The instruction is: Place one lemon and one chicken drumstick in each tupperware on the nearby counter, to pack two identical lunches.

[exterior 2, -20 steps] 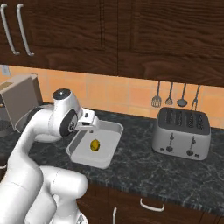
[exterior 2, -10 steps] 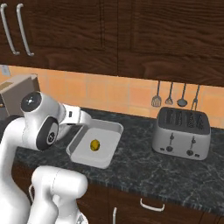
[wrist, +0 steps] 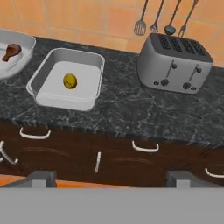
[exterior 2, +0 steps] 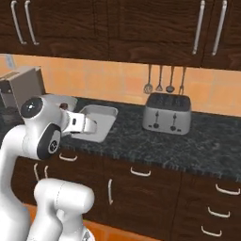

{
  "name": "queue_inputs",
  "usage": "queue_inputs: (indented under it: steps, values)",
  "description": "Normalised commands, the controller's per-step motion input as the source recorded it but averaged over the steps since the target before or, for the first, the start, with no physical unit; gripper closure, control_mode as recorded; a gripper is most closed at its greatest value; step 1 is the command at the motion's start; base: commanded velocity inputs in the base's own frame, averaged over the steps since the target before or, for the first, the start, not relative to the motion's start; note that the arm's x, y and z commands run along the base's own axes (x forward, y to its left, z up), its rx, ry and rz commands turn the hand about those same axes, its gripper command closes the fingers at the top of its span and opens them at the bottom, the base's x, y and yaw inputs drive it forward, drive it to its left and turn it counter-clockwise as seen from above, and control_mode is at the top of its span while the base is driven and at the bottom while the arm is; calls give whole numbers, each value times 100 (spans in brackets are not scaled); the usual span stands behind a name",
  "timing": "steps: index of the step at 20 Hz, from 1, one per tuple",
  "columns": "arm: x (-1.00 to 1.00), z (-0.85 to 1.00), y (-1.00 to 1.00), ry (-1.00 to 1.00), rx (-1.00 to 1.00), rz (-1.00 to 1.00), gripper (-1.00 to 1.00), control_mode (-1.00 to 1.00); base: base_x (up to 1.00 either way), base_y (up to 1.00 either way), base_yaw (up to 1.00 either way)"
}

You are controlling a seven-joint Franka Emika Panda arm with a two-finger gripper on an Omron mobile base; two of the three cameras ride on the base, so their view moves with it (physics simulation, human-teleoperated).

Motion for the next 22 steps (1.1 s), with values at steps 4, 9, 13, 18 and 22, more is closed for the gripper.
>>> queue_inputs:
  steps: [4, 9, 13, 18, 22]
  values:
    - [0, 0, 0, 0, 0, 0, -100, 100, -100, -100, -1]
    - [0, 0, 0, 0, 0, 0, -100, 100, -100, -100, -3]
    - [0, 0, 0, 0, 0, 0, -100, 100, -98, -100, -13]
    - [0, 0, 0, 0, 0, 0, -100, 100, -24, -100, -37]
    - [0, 0, 0, 0, 0, 0, -100, 100, 84, -94, -13]
